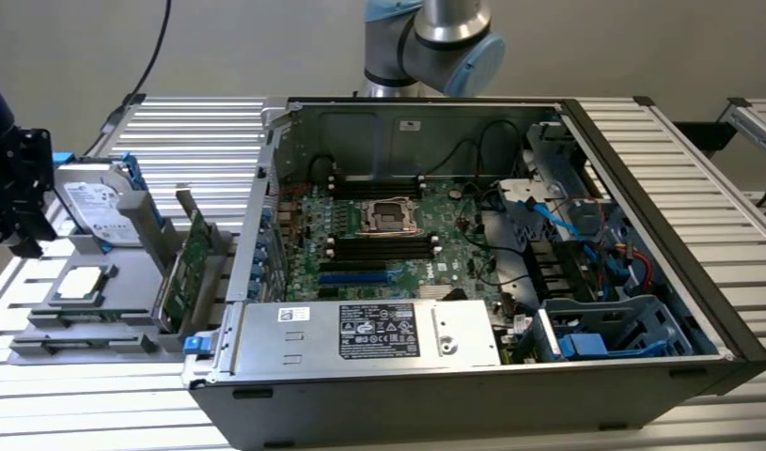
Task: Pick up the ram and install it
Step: 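Pick up the ram and move it above insertion slot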
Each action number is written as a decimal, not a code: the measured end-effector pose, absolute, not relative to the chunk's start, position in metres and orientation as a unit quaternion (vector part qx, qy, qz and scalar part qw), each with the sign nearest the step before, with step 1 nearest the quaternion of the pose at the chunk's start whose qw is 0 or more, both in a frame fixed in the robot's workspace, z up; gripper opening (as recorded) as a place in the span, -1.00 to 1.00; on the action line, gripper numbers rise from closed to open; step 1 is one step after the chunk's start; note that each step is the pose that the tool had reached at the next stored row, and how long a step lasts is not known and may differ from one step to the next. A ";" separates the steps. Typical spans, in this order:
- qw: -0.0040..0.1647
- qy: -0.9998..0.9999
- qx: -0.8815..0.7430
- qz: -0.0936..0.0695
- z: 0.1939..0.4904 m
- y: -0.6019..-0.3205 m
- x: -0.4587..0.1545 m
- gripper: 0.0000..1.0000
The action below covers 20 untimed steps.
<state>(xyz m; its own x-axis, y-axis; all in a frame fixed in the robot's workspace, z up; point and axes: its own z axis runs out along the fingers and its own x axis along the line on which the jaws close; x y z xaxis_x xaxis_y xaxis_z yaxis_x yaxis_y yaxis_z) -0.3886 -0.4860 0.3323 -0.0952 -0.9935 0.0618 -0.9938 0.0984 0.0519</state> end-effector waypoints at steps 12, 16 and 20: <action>0.040 -0.713 0.700 -0.002 0.312 -0.498 -0.389 -0.40; 0.039 -0.709 0.704 -0.002 0.305 -0.503 -0.389 -0.40; 0.039 -0.707 0.706 -0.002 0.297 -0.509 -0.389 -0.40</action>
